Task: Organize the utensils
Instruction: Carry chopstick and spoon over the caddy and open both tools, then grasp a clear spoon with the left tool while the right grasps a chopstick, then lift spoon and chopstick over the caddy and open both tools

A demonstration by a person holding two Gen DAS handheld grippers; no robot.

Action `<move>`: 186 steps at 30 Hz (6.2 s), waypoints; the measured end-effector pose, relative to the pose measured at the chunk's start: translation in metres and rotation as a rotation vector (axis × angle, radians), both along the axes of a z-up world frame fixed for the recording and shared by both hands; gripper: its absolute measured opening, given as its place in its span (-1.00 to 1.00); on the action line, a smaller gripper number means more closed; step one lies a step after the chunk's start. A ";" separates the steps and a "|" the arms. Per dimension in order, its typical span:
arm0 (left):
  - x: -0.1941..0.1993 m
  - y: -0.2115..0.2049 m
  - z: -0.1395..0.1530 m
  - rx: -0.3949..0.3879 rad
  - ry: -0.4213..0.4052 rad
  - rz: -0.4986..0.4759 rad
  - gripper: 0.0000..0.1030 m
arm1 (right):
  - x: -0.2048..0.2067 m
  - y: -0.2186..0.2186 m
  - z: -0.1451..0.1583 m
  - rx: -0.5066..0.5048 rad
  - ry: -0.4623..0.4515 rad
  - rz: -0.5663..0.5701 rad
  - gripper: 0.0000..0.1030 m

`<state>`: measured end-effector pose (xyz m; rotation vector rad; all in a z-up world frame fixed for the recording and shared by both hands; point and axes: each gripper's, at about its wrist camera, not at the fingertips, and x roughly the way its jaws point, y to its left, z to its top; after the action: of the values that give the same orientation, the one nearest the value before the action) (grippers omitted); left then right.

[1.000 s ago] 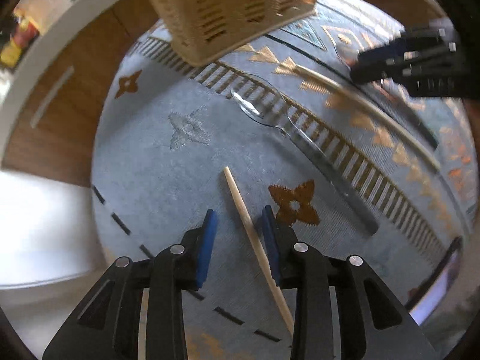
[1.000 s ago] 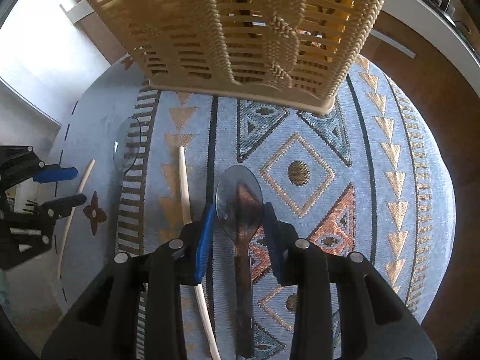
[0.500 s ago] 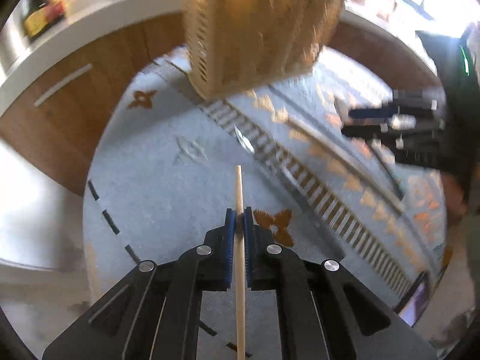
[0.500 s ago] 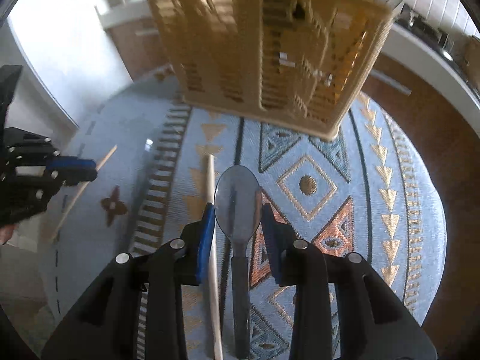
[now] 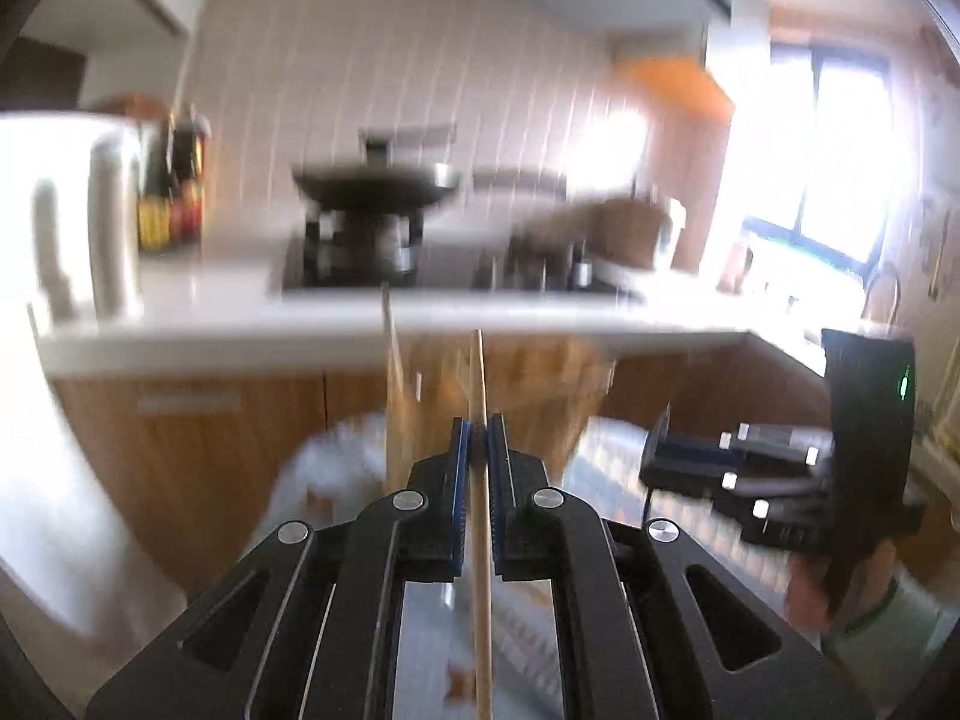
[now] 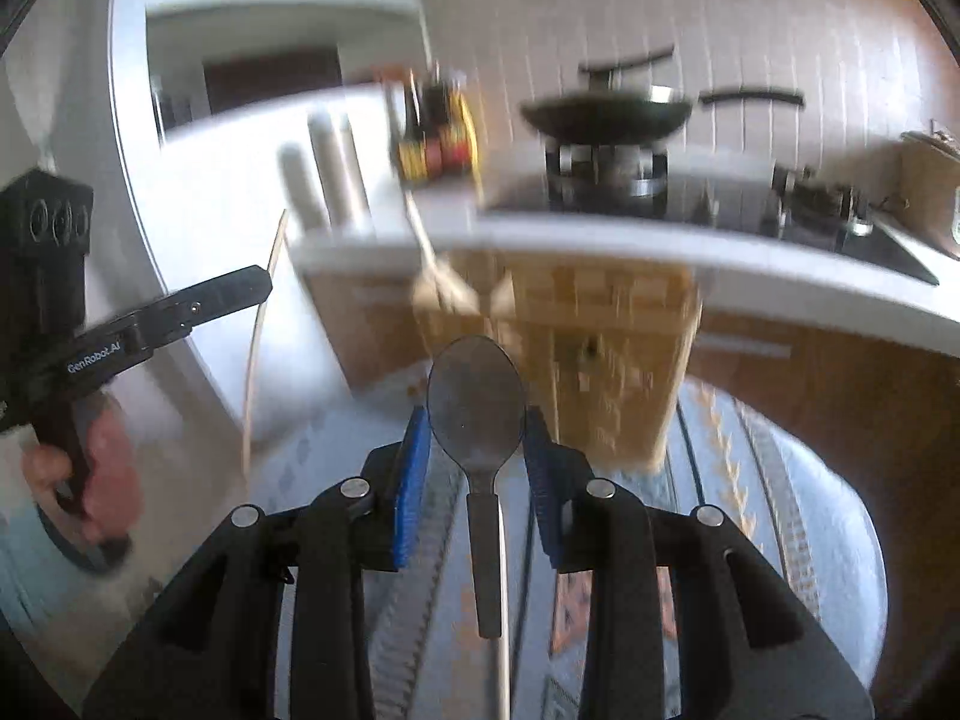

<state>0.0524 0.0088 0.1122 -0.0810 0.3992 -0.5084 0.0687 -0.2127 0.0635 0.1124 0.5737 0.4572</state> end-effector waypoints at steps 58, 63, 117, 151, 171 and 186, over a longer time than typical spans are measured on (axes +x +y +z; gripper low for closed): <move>0.084 -0.022 0.000 -0.173 -0.342 0.248 -0.40 | 0.093 0.024 0.023 -0.102 -0.294 -0.174 -0.42; 0.068 -0.001 0.010 -0.189 -0.265 0.196 -0.23 | 0.074 0.010 0.027 -0.045 -0.232 -0.158 0.06; 0.089 -0.086 -0.161 0.546 0.548 -0.134 -0.36 | 0.025 0.025 -0.126 -0.370 0.705 -0.008 -0.91; 0.015 -0.033 0.002 0.052 0.006 0.010 -0.42 | 0.015 0.013 0.014 -0.049 0.015 0.020 -0.92; 0.079 -0.026 0.061 -0.082 -0.296 0.201 -0.42 | 0.100 0.049 0.053 -0.153 -0.483 -0.198 -0.91; 0.103 -0.029 0.021 -0.066 -0.261 0.200 -0.42 | 0.115 0.045 0.021 -0.113 -0.454 -0.221 -0.91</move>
<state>0.1555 -0.0206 0.1333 -0.1158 0.1168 -0.3287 0.1832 -0.1674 0.0848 -0.0373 0.1370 0.2223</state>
